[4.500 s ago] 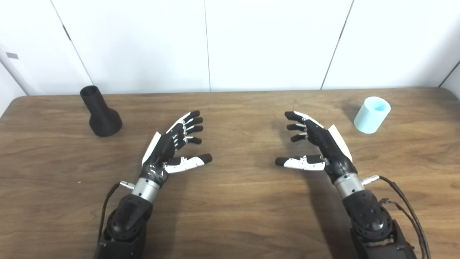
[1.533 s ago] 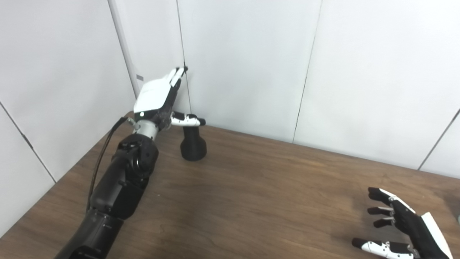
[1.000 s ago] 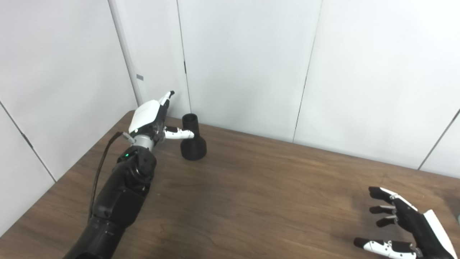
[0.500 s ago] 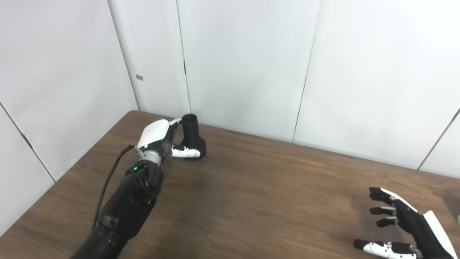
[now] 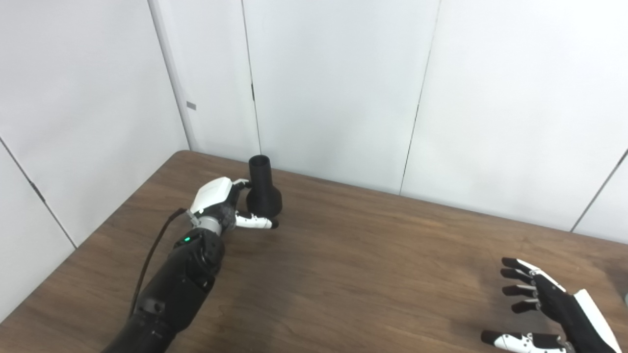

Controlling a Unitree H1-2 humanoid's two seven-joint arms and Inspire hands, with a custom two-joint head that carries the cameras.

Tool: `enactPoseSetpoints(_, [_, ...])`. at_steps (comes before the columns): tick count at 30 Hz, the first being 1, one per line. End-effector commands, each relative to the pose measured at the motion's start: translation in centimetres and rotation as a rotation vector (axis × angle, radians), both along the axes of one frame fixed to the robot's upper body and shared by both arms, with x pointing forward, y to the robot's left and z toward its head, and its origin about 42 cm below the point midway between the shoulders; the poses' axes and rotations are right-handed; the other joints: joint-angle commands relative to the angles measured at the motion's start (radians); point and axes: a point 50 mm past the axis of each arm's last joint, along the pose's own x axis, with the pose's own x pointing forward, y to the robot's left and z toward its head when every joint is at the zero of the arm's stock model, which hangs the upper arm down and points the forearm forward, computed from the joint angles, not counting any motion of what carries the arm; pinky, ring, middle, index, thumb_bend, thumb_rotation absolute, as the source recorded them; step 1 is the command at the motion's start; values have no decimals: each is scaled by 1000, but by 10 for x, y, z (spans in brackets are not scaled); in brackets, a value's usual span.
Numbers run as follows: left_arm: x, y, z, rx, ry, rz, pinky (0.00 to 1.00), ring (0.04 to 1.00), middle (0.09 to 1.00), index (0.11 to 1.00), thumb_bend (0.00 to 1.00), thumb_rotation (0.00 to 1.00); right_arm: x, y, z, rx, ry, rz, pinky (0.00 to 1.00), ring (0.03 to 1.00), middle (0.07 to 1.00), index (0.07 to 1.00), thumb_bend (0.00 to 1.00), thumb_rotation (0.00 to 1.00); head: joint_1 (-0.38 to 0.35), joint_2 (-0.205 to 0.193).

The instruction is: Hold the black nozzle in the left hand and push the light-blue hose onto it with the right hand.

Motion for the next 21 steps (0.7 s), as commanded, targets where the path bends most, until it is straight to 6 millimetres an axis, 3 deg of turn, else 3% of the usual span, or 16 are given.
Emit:
enactPoseSetpoints(1, [6,3,16,15,-82,-10,911,955,888,852,985,397,0,-2,16,-10,-67,4,603,730,819,839,783,0,0,3])
enactPoseSetpoints(21, [20,-15,-5,-65,-152,-15,812,905,852,856,942,373,-8,-5,18,-27,-61,9,602,728,826,833,770,0,-15,28])
